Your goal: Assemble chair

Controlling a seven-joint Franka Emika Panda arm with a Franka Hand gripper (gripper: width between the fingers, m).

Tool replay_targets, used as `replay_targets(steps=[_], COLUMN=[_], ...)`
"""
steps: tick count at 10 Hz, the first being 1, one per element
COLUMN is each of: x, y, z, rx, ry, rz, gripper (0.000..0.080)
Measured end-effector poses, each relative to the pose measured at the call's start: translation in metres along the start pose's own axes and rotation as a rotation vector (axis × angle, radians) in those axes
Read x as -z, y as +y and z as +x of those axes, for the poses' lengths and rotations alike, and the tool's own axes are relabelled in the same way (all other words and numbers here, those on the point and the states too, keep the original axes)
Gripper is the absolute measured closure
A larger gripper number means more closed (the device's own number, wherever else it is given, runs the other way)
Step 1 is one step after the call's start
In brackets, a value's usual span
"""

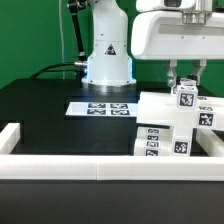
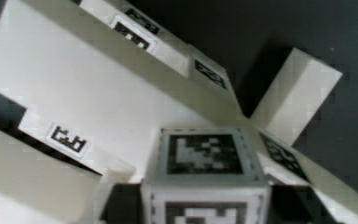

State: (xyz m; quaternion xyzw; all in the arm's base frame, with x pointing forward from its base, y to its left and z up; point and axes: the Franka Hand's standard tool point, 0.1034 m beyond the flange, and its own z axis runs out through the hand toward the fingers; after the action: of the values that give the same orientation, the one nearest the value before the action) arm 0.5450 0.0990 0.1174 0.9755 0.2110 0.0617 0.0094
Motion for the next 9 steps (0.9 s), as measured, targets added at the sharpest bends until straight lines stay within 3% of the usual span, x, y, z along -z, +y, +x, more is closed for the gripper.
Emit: replay_targets(steps=[3,9], x=[-0.0001,0.001], y=[0.0011,0.0037], z=[-0.0005,0.0019], rx=[-0.114,-0.744], ry=[-0.001,0.005], rz=[0.0,0.006], gripper=[0.0514,0.0512])
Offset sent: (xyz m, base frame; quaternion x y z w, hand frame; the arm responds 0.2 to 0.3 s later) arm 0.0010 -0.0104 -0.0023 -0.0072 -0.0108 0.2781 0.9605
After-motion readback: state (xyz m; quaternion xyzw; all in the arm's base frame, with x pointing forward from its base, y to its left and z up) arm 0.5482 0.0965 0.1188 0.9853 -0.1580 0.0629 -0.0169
